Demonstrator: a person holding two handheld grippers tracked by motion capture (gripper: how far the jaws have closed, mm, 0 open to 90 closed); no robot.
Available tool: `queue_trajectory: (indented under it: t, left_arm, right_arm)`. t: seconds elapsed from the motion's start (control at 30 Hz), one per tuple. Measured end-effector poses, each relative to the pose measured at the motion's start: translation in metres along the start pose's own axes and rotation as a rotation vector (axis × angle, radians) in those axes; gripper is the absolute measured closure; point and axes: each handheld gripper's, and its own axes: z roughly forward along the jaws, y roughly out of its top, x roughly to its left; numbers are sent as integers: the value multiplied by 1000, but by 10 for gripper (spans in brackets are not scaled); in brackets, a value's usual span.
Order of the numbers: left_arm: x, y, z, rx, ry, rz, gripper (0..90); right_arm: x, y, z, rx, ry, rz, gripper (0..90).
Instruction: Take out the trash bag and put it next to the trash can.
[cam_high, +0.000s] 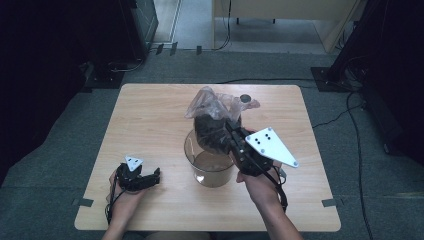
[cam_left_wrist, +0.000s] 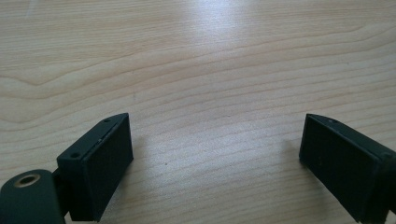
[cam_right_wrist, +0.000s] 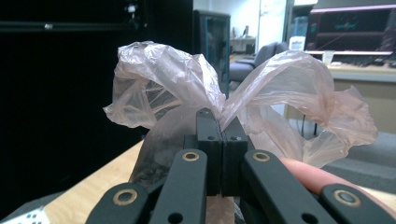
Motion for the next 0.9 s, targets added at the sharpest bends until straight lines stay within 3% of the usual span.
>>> queue_trajectory:
  t: [0.27,0.47,0.67,0.9]
  left_arm:
    - [0,0,0,-1,2,-1,91]
    - [0,0,0,1,4,-2,91]
    - [-1,0,0,1,5,-4,91]
    - [-1,0,0,1,4,-3,91]
  right_arm:
    - [-21,17,-10,-55,-67,-8,900]
    - [-45,18,-14,-59,-138,-9,900]
    - [-68,9,-13,-44,-206,5,900]
    - [-91,-14,-1,17,-265,31,900]
